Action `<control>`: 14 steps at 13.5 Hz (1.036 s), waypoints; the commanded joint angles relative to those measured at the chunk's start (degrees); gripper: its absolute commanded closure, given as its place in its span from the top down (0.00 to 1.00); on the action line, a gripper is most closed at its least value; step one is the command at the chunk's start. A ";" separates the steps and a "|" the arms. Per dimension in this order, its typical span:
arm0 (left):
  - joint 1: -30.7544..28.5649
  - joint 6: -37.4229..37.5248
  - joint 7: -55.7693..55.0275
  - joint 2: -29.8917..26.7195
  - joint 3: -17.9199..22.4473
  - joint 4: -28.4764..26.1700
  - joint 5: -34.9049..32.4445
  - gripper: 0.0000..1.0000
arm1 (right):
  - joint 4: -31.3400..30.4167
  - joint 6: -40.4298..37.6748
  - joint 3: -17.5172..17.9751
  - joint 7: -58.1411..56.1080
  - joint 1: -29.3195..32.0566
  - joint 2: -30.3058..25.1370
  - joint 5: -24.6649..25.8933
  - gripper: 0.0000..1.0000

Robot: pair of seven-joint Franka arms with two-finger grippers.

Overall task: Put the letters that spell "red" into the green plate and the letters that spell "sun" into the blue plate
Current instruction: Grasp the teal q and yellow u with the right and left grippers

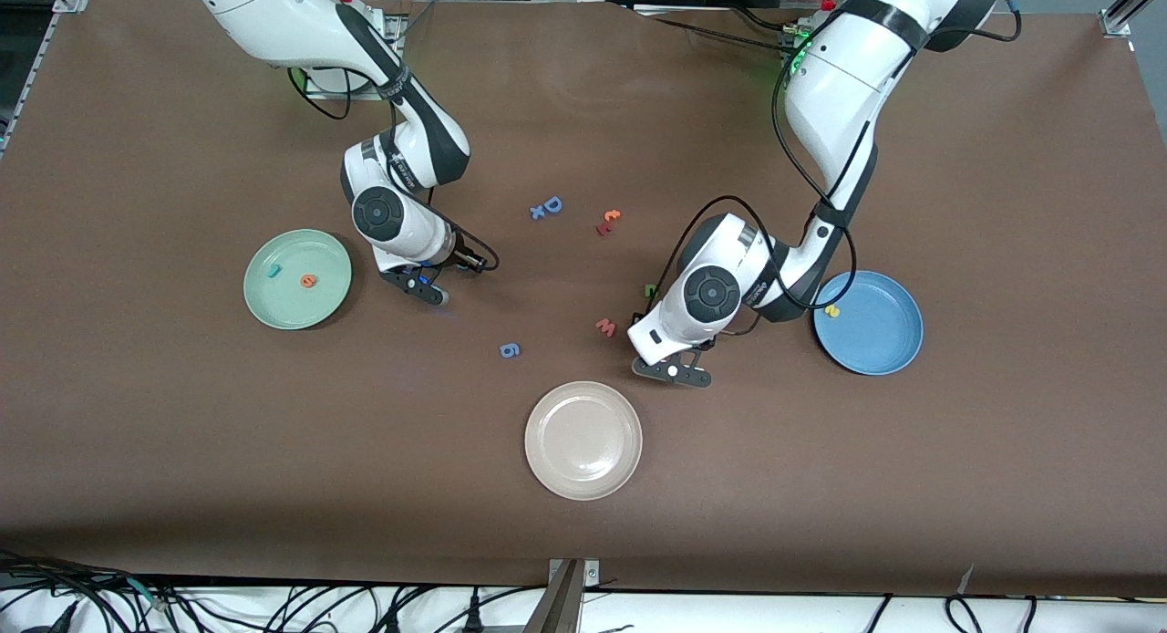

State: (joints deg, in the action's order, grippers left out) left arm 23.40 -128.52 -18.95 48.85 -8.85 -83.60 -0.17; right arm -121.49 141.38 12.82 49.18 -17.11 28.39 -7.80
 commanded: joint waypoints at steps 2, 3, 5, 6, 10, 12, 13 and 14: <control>0.77 0.55 -0.56 0.29 0.85 0.63 -1.24 0.71 | -0.94 1.97 -0.26 -0.48 -0.20 -0.01 2.43 0.51; 0.77 0.55 -0.65 0.29 0.85 0.63 -1.24 0.68 | -0.94 1.88 -0.26 -1.36 -0.20 -0.01 3.13 0.51; 0.77 0.55 -1.35 0.29 0.94 0.63 -1.24 0.60 | -0.94 1.88 -0.34 -2.68 -0.20 -0.01 3.67 0.51; 0.77 0.55 -1.53 0.29 0.94 0.63 -1.24 0.57 | -0.86 1.88 -0.26 -3.03 -0.20 -0.01 3.75 0.51; 0.85 0.46 -4.16 0.29 0.94 0.63 -1.24 0.43 | -0.50 1.88 -0.26 -2.95 -0.20 -0.09 7.87 0.51; 0.85 0.46 -5.30 0.29 0.94 0.63 -1.24 0.35 | -0.50 2.05 -0.26 -2.77 -0.20 -0.09 8.15 0.51; 0.85 0.55 -5.83 0.29 0.94 0.63 -1.41 0.32 | -0.50 2.06 -0.26 -2.77 -0.20 -0.01 8.15 0.51; 0.85 0.55 -6.36 0.29 0.94 0.63 -2.02 0.31 | -0.59 2.06 -0.26 -2.60 -0.20 -0.01 8.06 0.51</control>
State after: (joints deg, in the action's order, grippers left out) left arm 23.40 -128.49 -23.01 48.86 -8.32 -83.55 -0.32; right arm -121.49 142.27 12.85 46.76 -17.40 28.26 -1.00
